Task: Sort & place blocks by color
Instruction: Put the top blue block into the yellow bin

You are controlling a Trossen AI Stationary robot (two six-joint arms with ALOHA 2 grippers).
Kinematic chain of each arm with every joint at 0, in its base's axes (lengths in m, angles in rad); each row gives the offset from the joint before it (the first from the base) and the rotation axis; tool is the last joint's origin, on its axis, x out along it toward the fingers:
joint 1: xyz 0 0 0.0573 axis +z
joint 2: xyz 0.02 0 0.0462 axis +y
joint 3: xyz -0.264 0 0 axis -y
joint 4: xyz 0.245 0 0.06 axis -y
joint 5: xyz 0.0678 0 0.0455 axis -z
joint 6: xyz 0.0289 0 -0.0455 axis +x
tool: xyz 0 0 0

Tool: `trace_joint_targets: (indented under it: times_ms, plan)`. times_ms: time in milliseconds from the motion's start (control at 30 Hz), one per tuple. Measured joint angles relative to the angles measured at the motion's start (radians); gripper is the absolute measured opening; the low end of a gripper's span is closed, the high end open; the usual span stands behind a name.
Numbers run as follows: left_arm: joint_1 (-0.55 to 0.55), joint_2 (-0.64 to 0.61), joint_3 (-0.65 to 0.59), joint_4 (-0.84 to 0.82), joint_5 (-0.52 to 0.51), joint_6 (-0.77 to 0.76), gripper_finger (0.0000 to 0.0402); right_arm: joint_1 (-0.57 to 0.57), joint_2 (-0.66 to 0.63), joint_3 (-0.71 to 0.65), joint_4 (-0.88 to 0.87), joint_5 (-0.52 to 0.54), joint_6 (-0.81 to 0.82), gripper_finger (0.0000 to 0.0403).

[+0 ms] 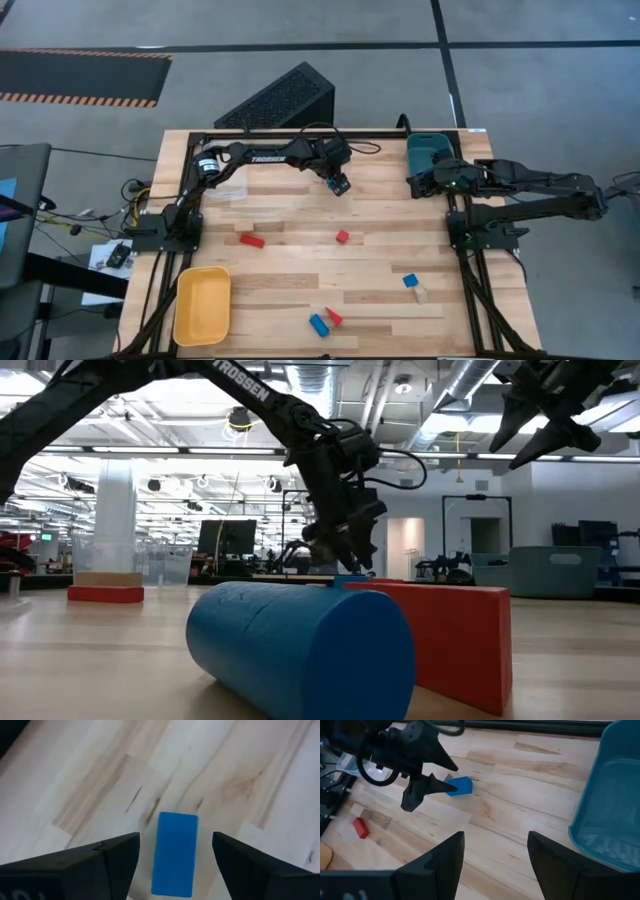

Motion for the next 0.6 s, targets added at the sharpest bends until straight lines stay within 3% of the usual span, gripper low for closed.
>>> trace_joint_targets:
  times_ms: [400,600]
  plan:
    - [0.005,0.018,-0.018,-0.096,-0.018,0.086,0.0237,0.016,0.0,0.0,0.009,-0.004,0.0,0.0244]
    - [0.003,0.015,-0.016,-0.076,-0.018,0.09,0.0209,0.016,0.0,0.0,0.009,-0.003,-0.001,0.0244]
